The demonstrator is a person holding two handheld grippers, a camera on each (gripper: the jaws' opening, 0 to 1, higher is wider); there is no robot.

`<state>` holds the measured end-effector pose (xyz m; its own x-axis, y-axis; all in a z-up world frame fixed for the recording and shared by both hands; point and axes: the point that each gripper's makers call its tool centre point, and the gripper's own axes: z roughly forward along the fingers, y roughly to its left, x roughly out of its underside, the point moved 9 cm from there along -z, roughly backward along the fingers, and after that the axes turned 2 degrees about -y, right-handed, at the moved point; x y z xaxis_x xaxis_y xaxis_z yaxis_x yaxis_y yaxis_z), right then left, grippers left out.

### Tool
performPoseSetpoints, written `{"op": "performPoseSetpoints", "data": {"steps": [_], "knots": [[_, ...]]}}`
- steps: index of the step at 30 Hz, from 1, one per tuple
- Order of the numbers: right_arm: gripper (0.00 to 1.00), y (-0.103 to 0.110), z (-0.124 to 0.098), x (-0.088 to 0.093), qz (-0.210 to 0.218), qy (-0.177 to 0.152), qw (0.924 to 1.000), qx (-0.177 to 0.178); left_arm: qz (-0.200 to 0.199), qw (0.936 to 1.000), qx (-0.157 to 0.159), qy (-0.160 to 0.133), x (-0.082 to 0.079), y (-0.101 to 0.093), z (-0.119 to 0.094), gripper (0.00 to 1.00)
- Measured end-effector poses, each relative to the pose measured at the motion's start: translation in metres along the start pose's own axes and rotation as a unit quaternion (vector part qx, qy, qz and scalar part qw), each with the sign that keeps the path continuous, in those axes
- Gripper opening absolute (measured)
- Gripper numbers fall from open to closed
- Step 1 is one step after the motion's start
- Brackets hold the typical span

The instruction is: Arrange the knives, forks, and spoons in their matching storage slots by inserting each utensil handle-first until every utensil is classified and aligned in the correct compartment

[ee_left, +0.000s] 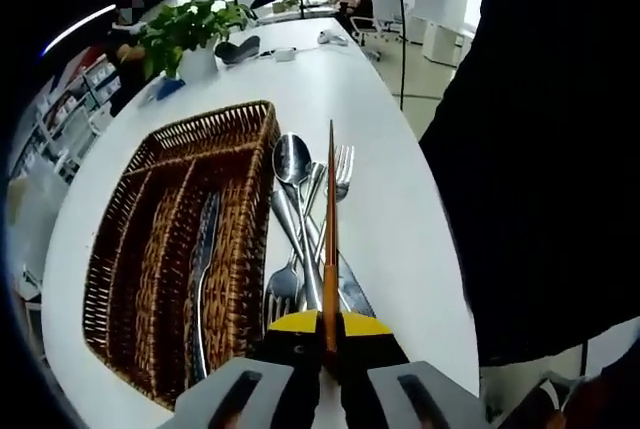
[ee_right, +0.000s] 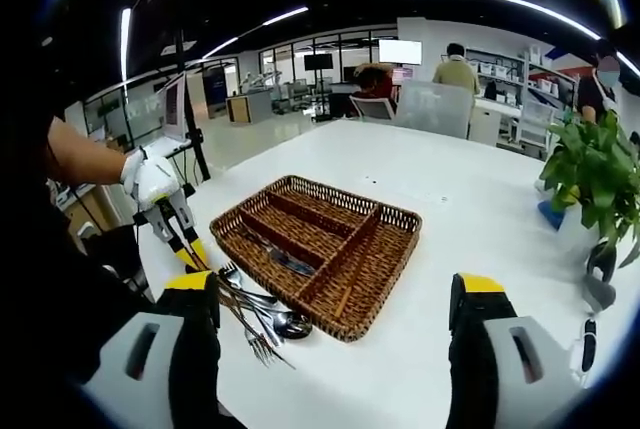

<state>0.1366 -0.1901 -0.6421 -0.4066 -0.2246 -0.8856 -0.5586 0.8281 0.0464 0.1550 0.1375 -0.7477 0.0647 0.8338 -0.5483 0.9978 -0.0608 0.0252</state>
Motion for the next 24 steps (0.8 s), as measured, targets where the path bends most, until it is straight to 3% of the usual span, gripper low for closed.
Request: {"op": "performPoseSetpoints", "data": {"steps": [16, 24], "knots": [[0.98, 0.002, -0.001, -0.003, -0.001, -0.005, 1.0, 0.0, -0.062, 0.997, -0.018, -0.043, -0.011, 0.004, -0.008, 0.03], [0.97, 0.006, 0.001, -0.004, -0.002, -0.005, 1.0, -0.004, -0.147, 0.986, -0.062, -0.048, -0.013, 0.012, -0.017, 0.03]]}}
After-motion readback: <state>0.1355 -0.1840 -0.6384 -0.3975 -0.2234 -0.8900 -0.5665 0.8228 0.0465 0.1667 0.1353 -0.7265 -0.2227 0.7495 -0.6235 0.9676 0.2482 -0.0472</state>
